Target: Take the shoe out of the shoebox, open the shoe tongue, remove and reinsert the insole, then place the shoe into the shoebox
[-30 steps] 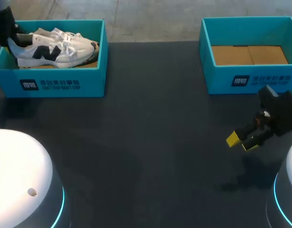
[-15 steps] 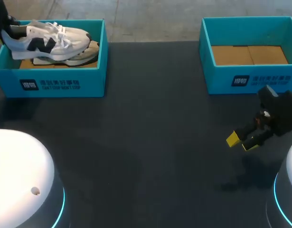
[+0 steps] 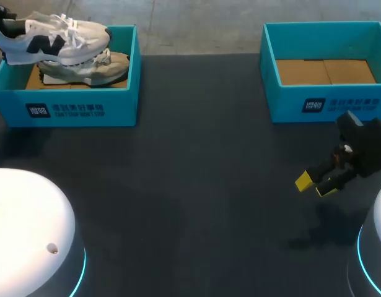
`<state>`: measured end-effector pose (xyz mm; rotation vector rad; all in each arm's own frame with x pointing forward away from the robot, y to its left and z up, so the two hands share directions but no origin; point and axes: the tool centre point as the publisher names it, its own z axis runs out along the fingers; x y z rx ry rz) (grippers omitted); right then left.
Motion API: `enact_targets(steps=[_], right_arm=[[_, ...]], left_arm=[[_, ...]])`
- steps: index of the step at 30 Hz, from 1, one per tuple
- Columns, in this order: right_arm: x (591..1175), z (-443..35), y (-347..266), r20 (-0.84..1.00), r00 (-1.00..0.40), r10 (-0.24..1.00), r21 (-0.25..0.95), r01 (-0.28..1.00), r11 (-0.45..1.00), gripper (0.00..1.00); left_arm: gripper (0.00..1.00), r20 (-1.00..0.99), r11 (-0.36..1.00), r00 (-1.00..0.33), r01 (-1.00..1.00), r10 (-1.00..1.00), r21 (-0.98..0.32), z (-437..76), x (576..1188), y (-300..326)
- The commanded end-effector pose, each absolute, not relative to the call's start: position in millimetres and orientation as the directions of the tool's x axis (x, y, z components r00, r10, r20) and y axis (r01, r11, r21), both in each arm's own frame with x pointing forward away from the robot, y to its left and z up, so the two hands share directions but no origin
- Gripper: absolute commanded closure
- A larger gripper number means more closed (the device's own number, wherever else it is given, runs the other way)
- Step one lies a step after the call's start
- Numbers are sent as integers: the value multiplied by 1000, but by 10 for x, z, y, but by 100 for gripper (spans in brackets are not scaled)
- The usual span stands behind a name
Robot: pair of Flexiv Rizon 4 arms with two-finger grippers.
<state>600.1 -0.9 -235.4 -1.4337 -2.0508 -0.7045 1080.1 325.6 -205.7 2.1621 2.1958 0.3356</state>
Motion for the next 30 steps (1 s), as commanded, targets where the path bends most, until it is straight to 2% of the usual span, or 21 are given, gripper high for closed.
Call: enact_targets(steps=[1,10,27,30], right_arm=[[5992,-2354,-7,683,-291,670,111,948,298,0],[5992,-2354,-7,683,-291,670,111,948,298,0],[5992,-2354,-7,683,-291,670,111,948,298,0],[5992,-2354,-7,683,-291,670,111,948,298,0]], left_arm=[[100,130,10,-36,981,991,194,-1856,10627,3251],[100,96,-1,-17,983,995,181,-1605,10443,3289],[100,103,-7,-14,980,995,197,-1604,10426,3291],[100,106,-12,-8,983,994,181,-1616,10232,3148]])
